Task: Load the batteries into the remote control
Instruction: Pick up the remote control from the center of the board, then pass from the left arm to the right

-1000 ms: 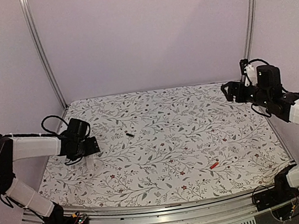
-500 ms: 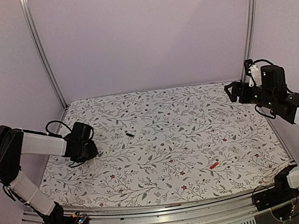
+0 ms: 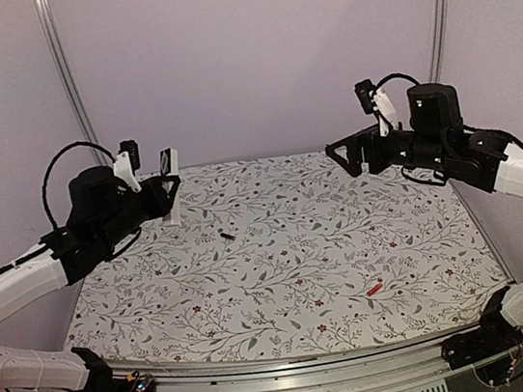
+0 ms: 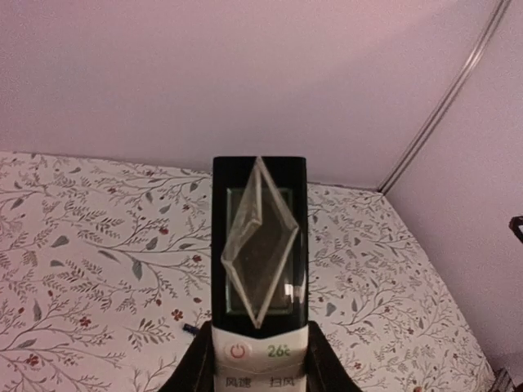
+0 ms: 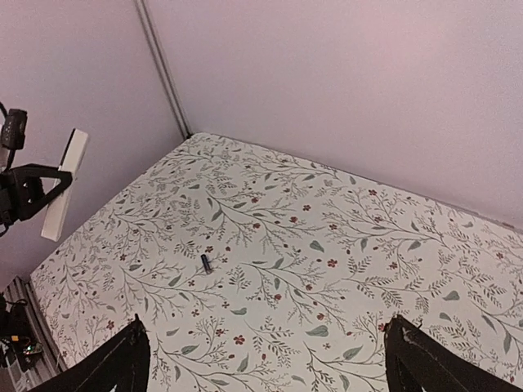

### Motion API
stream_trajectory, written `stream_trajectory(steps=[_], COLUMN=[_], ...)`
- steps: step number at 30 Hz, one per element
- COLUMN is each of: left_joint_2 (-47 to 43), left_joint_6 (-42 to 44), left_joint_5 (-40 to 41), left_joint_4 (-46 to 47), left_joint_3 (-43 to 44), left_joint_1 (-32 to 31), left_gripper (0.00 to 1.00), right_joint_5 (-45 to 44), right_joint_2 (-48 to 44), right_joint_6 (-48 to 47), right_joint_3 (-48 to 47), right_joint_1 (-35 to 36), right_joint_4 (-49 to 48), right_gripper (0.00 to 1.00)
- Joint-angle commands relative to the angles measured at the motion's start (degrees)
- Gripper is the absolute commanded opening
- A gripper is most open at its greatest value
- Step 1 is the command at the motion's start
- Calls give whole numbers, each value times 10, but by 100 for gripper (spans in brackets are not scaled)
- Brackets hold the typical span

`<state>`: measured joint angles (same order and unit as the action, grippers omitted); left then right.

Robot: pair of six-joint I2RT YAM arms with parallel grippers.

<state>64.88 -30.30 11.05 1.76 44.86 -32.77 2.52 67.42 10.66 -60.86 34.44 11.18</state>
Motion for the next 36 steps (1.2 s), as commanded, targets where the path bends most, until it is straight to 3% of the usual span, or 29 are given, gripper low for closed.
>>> stream_trajectory(steps=[1, 6, 12, 17, 24, 30, 34, 36], left_joint_2=[-49, -79, -83, -60, -24, -19, -18, -18], left_joint_6=[124, 233, 269, 267, 265, 263, 265, 267], left_joint_5=[-66, -127, -176, -192, -197, -208, -210, -203], left_joint_4=[121, 219, 365, 449, 498, 499, 497, 493], left_joint_3=[32, 41, 13, 7, 10, 11, 11, 11], left_joint_1=[-80, -177, -237, -263, -285, -295, -298, -298], left_gripper=[0, 0, 0, 0, 0, 0, 0, 0], right_joint_5=[12, 199, 295, 317, 333, 378, 380, 382], right_joint_2=[39, 93, 140, 174, 221, 248, 251, 251], right_joint_6=[-170, -238, -234, -197, -166, -144, -143, -142], right_joint_3=[-93, -171, -197, -202, -220, -236, -234, -231], right_joint_1=[142, 189, 225, 236, 257, 257, 257, 257], right_joint_4=[5, -27, -124, -186, -241, -259, -261, -261], right_gripper=[99, 99, 99, 96, 87, 58, 24, 13])
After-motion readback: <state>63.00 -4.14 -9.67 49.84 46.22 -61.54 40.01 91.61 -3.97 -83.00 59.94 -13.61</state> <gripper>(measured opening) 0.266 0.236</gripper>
